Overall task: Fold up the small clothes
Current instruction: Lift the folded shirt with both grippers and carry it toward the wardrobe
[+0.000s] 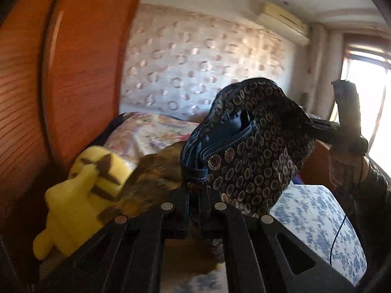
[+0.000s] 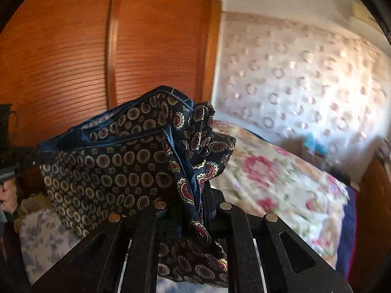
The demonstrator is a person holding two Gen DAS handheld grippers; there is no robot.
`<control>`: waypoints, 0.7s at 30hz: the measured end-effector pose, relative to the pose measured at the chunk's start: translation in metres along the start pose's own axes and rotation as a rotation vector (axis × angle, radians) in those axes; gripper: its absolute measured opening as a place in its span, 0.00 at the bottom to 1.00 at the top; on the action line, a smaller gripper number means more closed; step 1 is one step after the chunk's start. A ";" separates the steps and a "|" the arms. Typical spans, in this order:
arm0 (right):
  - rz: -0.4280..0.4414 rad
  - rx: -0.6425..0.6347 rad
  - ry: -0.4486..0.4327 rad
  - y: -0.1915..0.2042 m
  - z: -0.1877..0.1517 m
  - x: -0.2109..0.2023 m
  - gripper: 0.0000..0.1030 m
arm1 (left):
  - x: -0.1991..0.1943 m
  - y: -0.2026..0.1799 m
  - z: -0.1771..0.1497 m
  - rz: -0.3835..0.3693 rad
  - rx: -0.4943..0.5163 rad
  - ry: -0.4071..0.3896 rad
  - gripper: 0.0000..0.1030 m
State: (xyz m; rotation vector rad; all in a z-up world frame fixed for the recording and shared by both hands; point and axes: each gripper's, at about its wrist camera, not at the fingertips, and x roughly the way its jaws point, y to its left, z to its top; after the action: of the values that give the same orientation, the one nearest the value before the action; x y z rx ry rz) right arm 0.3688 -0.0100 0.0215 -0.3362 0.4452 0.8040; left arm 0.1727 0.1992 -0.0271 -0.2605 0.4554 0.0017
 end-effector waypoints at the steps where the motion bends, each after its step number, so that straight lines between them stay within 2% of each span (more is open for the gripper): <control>1: 0.011 -0.013 0.005 0.006 0.006 0.012 0.08 | 0.003 0.008 -0.004 0.015 -0.011 0.008 0.02; 6: 0.064 -0.064 0.039 0.035 0.035 0.082 0.08 | 0.012 0.041 -0.025 0.068 -0.056 0.041 0.02; 10: 0.079 -0.095 0.098 0.054 0.043 0.138 0.10 | 0.025 0.055 -0.037 0.096 -0.072 0.071 0.02; 11: 0.074 -0.099 0.118 0.057 0.043 0.152 0.13 | 0.027 0.056 -0.037 0.103 -0.072 0.078 0.02; 13: 0.037 -0.089 0.146 0.059 0.043 0.173 0.30 | 0.032 0.056 -0.041 0.121 -0.066 0.092 0.03; 14: 0.015 -0.072 0.152 0.056 0.040 0.175 0.45 | 0.032 0.055 -0.043 0.130 -0.062 0.096 0.04; 15: 0.004 -0.056 0.146 0.055 0.040 0.175 0.54 | 0.032 0.054 -0.044 0.141 -0.057 0.099 0.05; 17: 0.021 -0.017 0.120 0.049 0.031 0.165 0.55 | 0.030 0.051 -0.045 0.159 -0.040 0.098 0.06; 21: 0.095 -0.002 0.137 0.052 0.006 0.155 0.55 | 0.019 0.046 -0.041 0.173 -0.018 0.087 0.08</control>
State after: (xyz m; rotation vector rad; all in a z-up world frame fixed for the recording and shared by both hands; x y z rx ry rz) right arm 0.4256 0.1215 -0.0573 -0.3750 0.5923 0.8774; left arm 0.1691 0.2329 -0.0825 -0.2386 0.5637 0.1643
